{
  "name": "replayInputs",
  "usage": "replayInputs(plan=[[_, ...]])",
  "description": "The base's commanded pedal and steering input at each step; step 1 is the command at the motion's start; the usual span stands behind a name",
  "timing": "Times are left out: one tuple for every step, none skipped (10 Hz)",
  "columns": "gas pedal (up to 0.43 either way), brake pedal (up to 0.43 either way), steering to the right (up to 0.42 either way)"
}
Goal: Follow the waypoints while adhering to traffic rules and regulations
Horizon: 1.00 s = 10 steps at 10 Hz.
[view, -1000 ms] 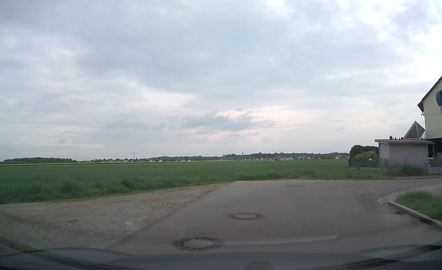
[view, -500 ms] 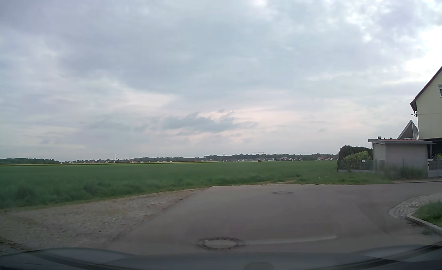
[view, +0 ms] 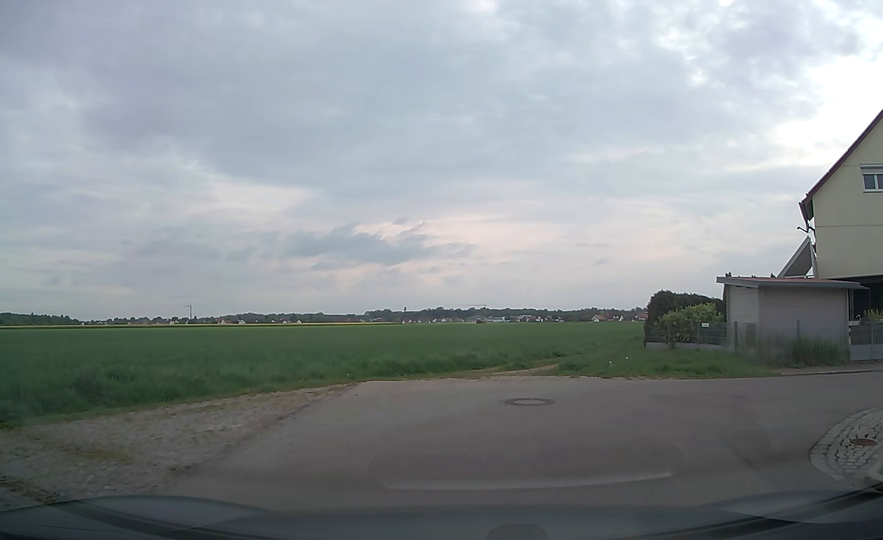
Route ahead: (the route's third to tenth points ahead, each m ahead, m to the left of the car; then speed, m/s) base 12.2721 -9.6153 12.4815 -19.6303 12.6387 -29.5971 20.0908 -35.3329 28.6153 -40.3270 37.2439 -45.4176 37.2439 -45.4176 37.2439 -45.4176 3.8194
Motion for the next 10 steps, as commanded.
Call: replayInputs(plan=[[0.039,0.000,0.190],[0.039,0.000,0.198],[0.039,0.000,0.206],[0.039,0.000,0.219],[0.039,0.000,0.235],[0.039,0.000,0.252],[0.039,0.000,0.269],[0.047,0.000,0.296],[0.047,0.000,0.324],[0.047,0.000,0.347]])
